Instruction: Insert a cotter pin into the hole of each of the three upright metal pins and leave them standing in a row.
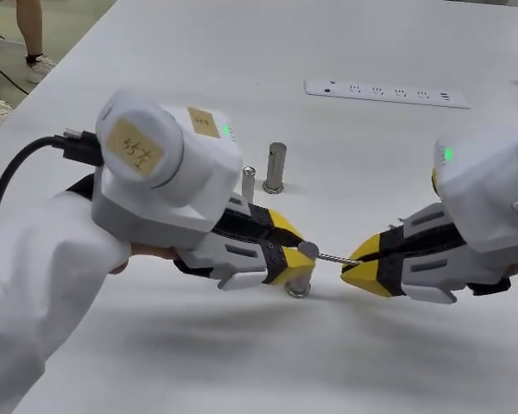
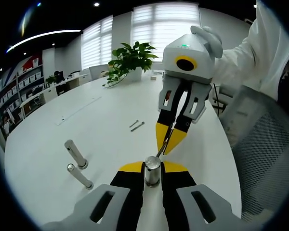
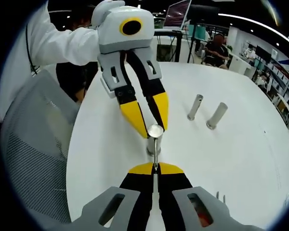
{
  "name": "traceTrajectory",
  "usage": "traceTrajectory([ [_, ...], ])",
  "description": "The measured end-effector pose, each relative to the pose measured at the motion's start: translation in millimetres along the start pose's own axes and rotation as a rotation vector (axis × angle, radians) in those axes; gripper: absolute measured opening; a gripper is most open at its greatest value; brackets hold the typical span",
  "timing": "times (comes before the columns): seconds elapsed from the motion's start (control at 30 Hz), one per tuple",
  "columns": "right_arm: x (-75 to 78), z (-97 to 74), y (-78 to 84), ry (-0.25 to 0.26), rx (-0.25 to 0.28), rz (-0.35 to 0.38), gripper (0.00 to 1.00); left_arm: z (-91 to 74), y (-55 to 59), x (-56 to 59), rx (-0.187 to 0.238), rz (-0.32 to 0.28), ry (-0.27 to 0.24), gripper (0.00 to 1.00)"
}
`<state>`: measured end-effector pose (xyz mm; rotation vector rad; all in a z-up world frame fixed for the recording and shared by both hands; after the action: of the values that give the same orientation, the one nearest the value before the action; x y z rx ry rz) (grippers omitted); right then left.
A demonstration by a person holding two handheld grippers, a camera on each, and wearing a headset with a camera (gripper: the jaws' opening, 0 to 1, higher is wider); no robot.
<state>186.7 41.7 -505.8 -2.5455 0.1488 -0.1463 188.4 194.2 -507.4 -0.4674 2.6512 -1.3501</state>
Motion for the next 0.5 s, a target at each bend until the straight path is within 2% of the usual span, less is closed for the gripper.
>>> traceTrajectory([
  [0.2,1.5,0.8,-4.4,-0.010,0.009,0.038,0.00,0.4,-0.6,0.2,-0.006,0.016,0.003,0.10],
  [0.37,1.0,6.3,-6.7,-0.039,0.014,-0.008,0.00,1.1,-0.6,1.0,-0.009,0.021,0.011,0.10],
  [0.43,1.3,8.7,-7.6,-0.051,0.014,-0.020,0.00,1.1,-0.7,1.4,-0.009,0.006,0.022,0.10],
  [0.5,2.9,12.1,-10.4,-0.071,0.009,-0.006,0.00,1.4,-0.6,0.8,-0.009,0.000,0.032,0.10],
])
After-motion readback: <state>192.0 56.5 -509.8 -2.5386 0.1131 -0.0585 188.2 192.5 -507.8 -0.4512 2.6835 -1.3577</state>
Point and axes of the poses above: the centre of the closed fingertips' face, and the gripper's own axes: z roughly forward along the fingers, x roughly to its right, y roughly out of its underside, the point moved 9 cm from there along -z, roughly backward along the fingers, and after that the axes turned 6 degrees about -x, right-handed, at the moved point
